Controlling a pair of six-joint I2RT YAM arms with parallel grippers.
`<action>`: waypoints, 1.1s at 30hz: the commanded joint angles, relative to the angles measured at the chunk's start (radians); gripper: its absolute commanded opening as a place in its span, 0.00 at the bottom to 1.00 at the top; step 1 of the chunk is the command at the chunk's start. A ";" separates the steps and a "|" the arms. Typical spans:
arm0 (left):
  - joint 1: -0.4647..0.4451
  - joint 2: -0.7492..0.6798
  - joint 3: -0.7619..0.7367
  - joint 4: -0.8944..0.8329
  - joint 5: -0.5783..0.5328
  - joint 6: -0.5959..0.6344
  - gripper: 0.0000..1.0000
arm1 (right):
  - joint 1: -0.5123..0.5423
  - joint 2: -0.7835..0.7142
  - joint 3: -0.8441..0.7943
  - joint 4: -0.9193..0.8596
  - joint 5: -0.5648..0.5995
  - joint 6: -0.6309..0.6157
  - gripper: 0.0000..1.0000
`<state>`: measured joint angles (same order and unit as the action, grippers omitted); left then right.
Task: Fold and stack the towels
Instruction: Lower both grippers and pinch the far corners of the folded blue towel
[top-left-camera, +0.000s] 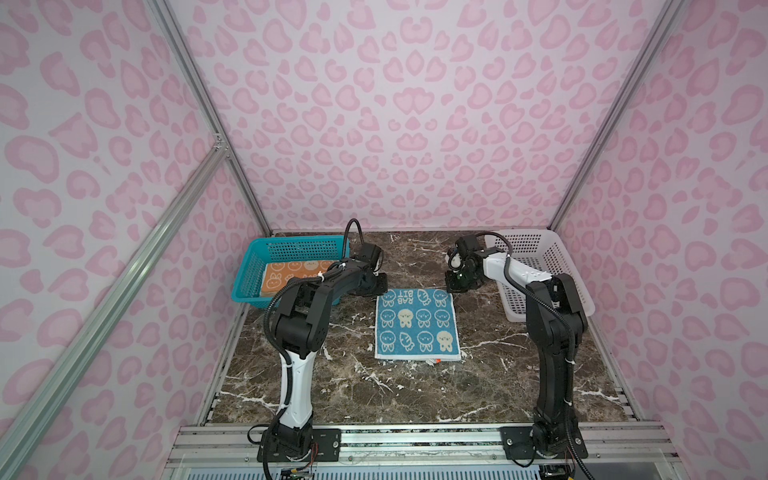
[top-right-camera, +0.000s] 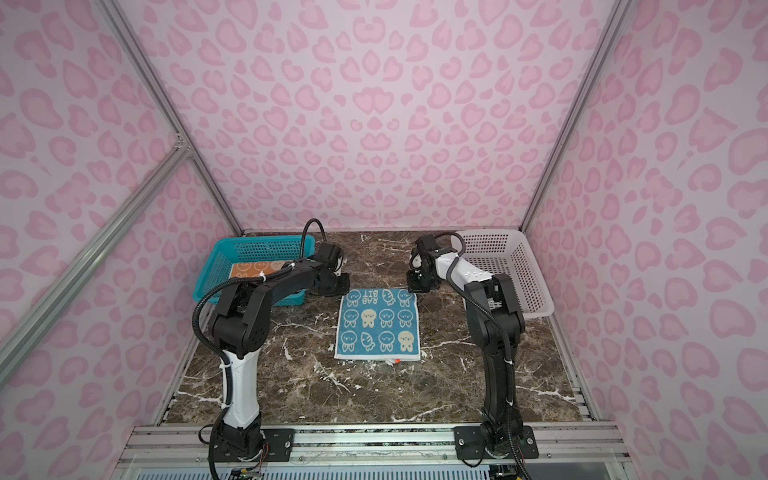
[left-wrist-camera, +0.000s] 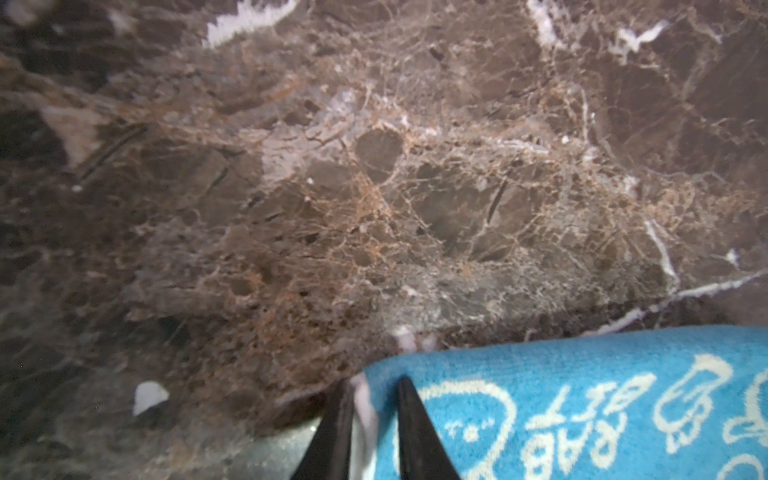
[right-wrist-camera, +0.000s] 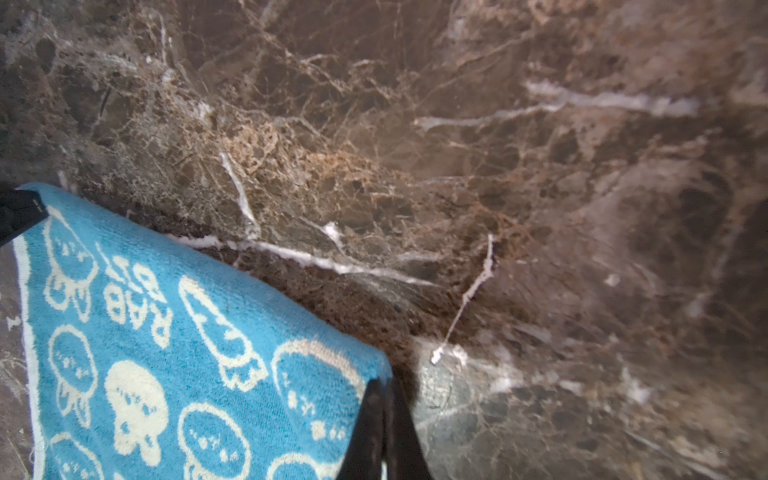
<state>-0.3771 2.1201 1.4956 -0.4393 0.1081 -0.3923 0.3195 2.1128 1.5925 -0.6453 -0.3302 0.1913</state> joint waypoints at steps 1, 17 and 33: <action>-0.001 0.009 -0.019 -0.055 0.001 0.004 0.19 | -0.002 -0.002 -0.005 -0.012 0.004 -0.004 0.00; 0.000 0.029 -0.009 -0.055 -0.026 0.026 0.04 | -0.006 0.010 -0.009 -0.006 -0.010 -0.006 0.00; 0.011 -0.151 -0.074 0.042 0.008 0.018 0.04 | -0.026 -0.052 -0.012 -0.002 -0.044 0.012 0.00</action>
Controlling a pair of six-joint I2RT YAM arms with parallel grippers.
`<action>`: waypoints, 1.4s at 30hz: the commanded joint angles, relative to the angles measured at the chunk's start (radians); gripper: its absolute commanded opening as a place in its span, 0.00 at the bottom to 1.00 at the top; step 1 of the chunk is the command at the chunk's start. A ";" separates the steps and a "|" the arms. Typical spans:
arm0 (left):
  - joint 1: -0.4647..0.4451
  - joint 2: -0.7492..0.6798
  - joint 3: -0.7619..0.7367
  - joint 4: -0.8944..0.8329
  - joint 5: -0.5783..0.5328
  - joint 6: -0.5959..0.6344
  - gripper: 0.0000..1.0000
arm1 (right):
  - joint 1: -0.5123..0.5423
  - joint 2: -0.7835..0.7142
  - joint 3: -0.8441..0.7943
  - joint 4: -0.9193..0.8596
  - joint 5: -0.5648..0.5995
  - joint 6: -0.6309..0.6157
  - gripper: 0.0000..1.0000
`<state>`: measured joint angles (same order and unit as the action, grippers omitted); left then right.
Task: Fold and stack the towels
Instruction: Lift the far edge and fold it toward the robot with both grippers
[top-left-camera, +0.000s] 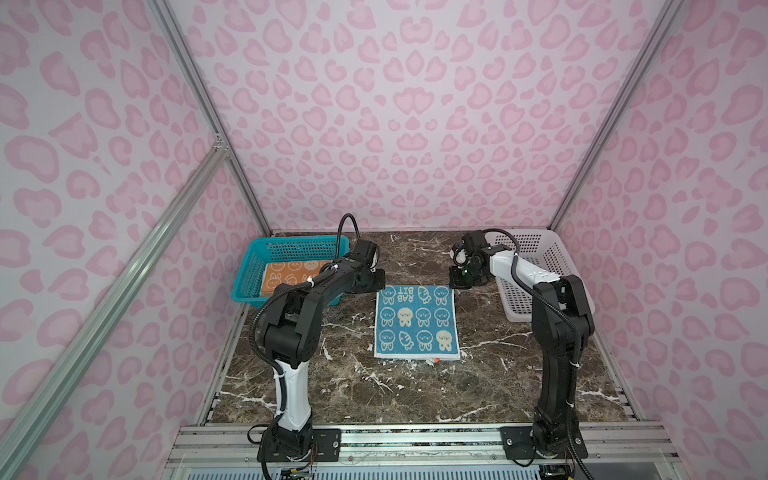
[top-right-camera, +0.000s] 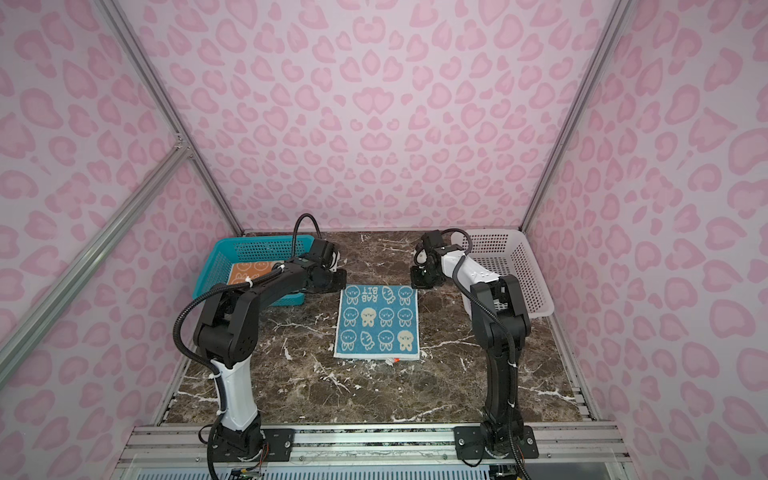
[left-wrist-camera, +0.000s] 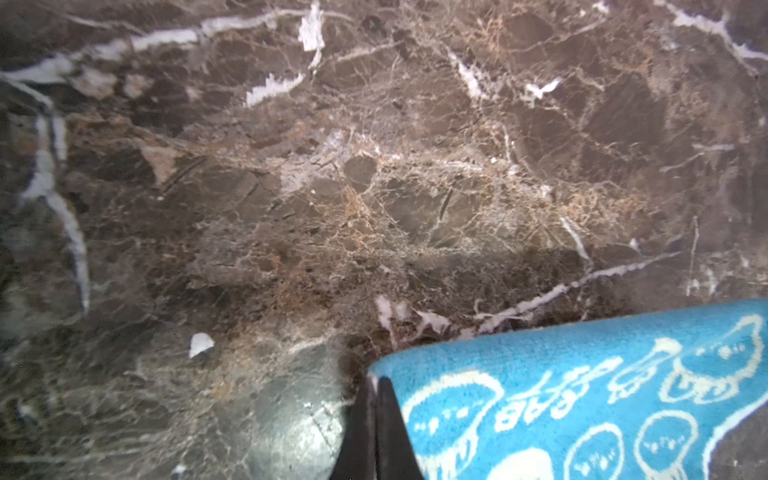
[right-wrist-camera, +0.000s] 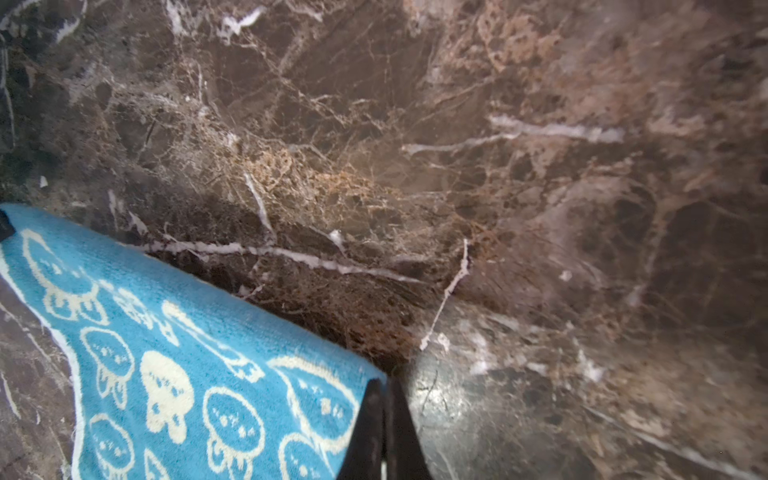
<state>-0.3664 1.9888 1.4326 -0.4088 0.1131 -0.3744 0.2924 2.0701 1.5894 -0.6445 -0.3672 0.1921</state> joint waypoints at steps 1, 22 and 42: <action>0.001 -0.027 -0.015 0.012 0.000 -0.002 0.03 | 0.001 -0.015 -0.014 -0.001 -0.009 0.013 0.00; -0.024 -0.386 -0.424 0.098 -0.026 -0.120 0.03 | 0.040 -0.358 -0.388 0.099 -0.026 0.080 0.00; -0.120 -0.287 -0.562 0.195 -0.028 -0.200 0.03 | 0.094 -0.268 -0.610 0.287 -0.038 0.199 0.00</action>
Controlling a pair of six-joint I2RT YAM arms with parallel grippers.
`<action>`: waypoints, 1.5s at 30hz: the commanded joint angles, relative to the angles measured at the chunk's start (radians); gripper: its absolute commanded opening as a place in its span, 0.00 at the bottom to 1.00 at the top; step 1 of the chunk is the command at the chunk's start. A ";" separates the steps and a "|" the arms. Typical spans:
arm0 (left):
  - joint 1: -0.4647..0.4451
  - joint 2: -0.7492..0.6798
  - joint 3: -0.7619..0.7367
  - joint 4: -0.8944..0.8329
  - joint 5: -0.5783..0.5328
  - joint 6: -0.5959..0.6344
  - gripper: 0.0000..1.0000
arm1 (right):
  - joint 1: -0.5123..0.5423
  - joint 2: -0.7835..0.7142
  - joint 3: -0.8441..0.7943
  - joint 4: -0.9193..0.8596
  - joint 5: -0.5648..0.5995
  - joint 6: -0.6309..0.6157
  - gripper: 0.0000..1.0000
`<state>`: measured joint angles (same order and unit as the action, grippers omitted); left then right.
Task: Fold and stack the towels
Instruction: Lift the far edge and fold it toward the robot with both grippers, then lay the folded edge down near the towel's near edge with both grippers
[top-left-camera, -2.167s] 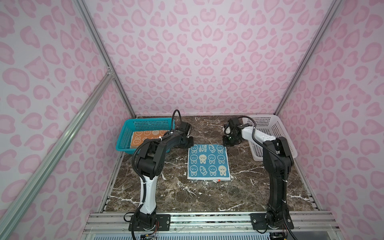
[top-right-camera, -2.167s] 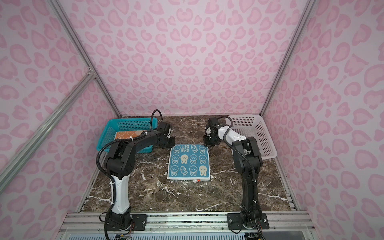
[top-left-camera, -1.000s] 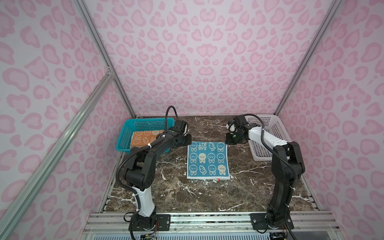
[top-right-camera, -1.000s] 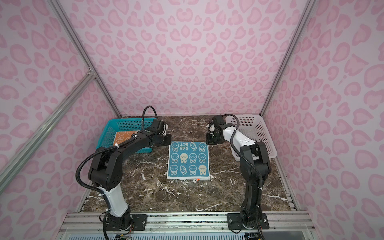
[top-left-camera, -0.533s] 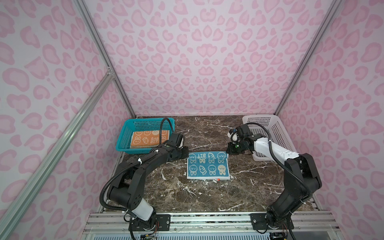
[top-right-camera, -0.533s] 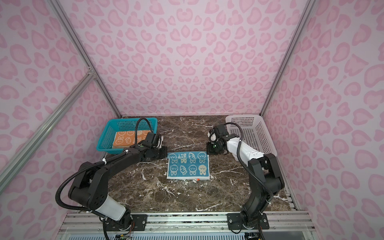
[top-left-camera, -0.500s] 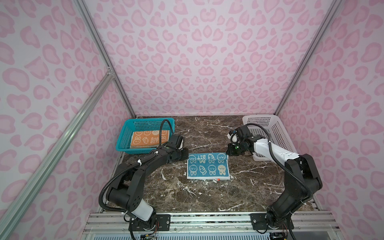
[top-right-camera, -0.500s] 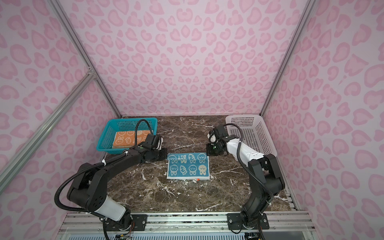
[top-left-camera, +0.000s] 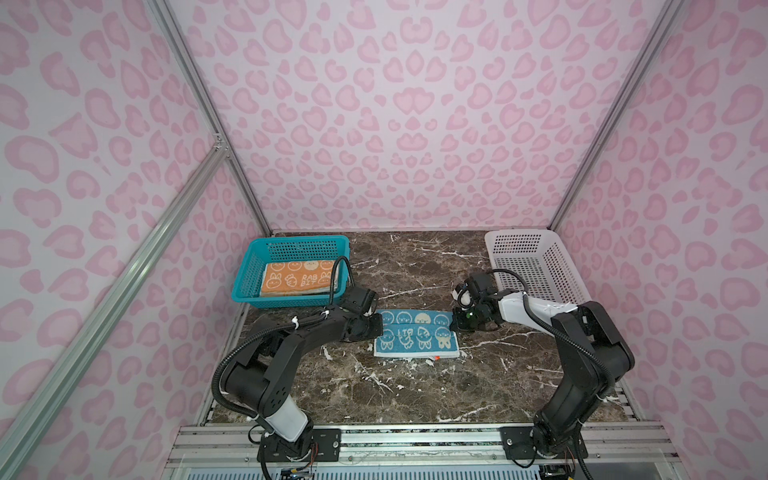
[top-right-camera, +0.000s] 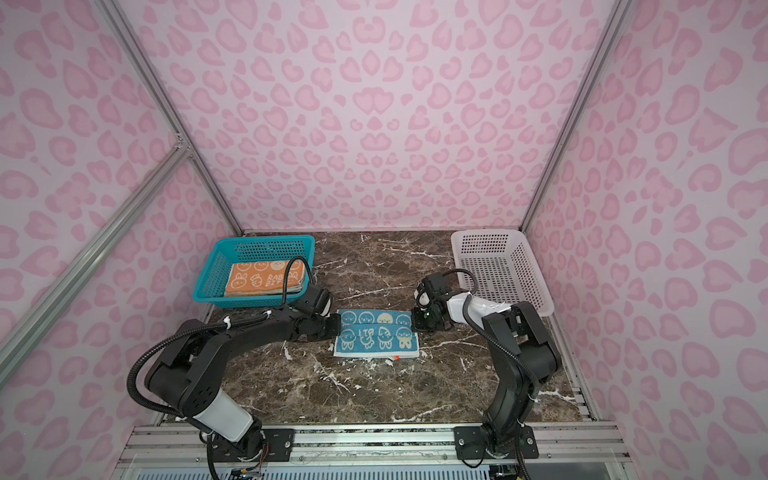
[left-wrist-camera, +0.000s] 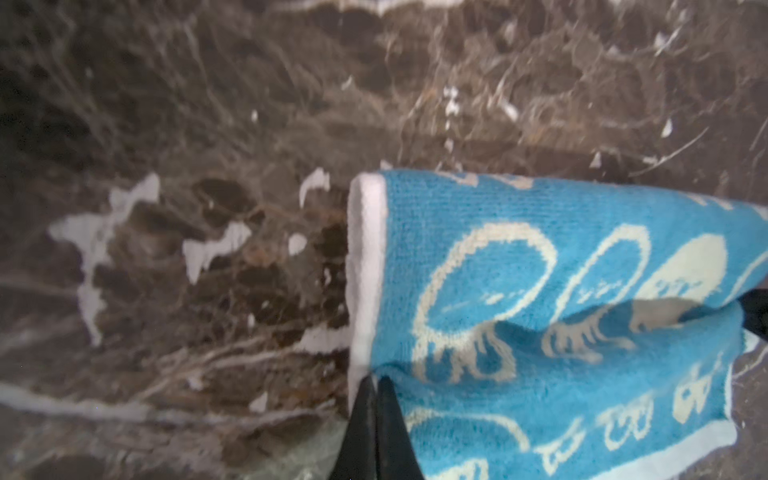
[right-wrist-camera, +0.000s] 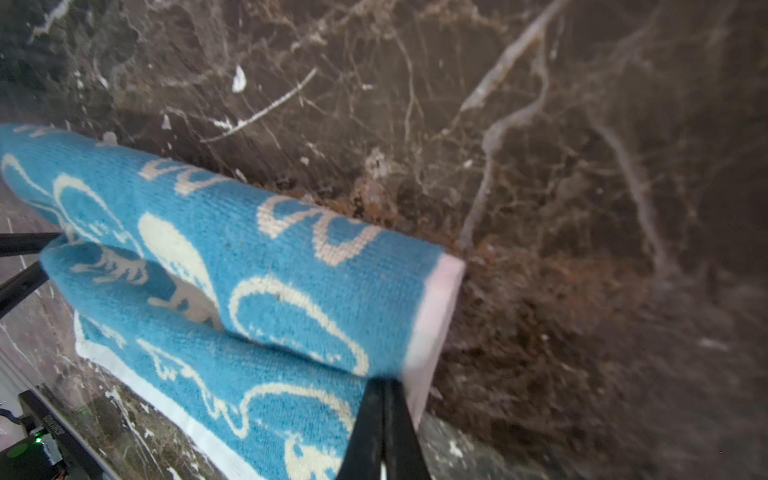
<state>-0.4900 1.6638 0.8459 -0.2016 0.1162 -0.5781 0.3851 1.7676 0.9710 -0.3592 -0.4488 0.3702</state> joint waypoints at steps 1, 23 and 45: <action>0.005 0.052 0.039 -0.012 -0.032 0.006 0.04 | 0.001 0.048 0.025 -0.004 0.046 0.022 0.00; 0.019 0.042 0.185 -0.122 -0.023 0.045 0.03 | -0.039 -0.001 0.143 -0.122 0.047 -0.024 0.00; -0.007 -0.046 0.054 -0.085 -0.022 0.021 0.03 | -0.044 -0.097 -0.001 -0.087 0.047 -0.017 0.00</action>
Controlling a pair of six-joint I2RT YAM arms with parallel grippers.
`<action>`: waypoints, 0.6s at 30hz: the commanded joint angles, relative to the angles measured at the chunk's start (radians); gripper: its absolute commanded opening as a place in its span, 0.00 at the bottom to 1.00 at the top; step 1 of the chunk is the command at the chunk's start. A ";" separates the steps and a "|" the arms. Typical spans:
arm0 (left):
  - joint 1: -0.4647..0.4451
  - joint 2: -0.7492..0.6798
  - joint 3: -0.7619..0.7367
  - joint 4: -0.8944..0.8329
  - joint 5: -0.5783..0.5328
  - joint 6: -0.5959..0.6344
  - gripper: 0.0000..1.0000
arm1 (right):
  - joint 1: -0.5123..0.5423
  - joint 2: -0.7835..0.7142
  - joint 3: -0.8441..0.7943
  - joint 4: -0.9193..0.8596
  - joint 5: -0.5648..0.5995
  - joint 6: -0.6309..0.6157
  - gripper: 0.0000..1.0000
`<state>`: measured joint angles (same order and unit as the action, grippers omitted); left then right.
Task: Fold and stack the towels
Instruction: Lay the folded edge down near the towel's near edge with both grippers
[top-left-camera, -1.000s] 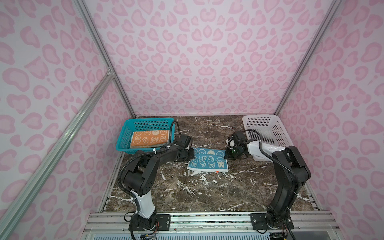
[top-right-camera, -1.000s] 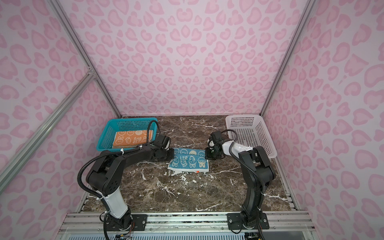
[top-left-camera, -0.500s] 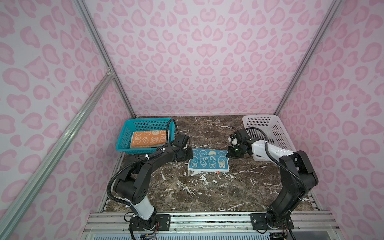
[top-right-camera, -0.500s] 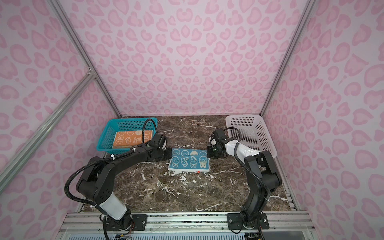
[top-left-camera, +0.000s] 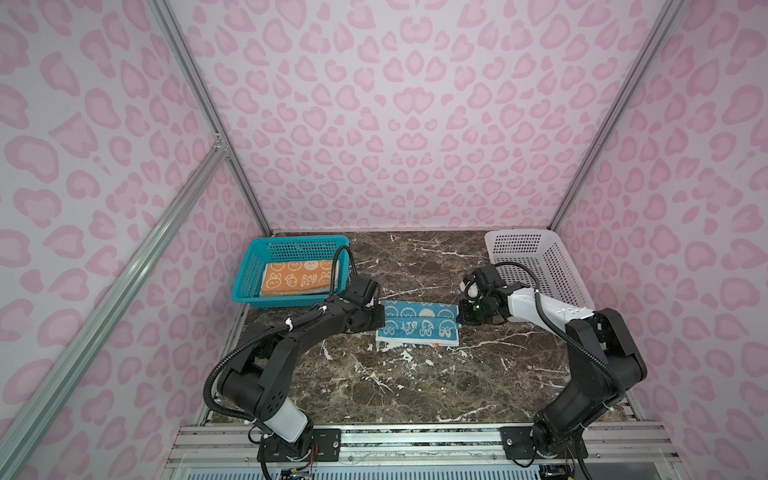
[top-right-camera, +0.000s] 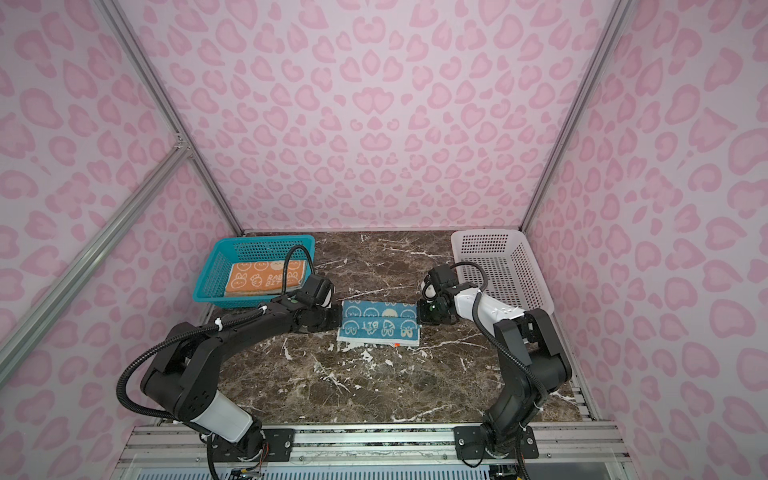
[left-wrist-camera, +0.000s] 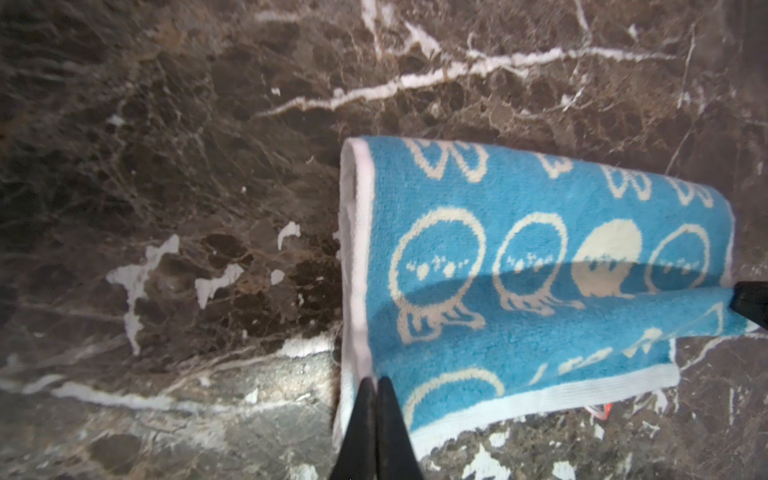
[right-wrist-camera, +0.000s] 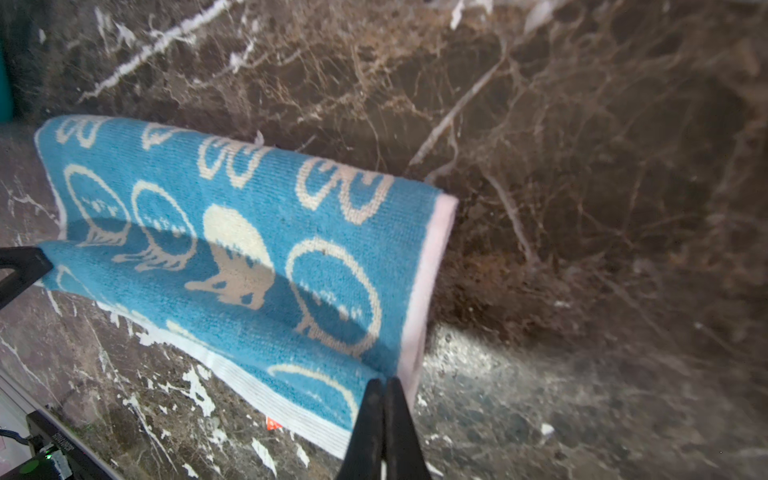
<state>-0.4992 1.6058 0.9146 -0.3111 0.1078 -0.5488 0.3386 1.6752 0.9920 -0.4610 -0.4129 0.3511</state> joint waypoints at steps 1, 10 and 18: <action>0.002 0.018 -0.018 0.029 -0.014 -0.008 0.03 | 0.003 -0.006 -0.032 0.022 0.011 0.003 0.00; 0.002 0.015 -0.002 0.015 -0.024 -0.004 0.03 | 0.007 -0.029 -0.028 -0.011 0.033 -0.009 0.00; 0.002 -0.034 -0.005 -0.010 -0.036 0.000 0.03 | 0.018 -0.084 -0.047 -0.020 0.042 0.000 0.00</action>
<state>-0.4992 1.5837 0.9073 -0.2977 0.1009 -0.5518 0.3477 1.5963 0.9653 -0.4633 -0.3965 0.3500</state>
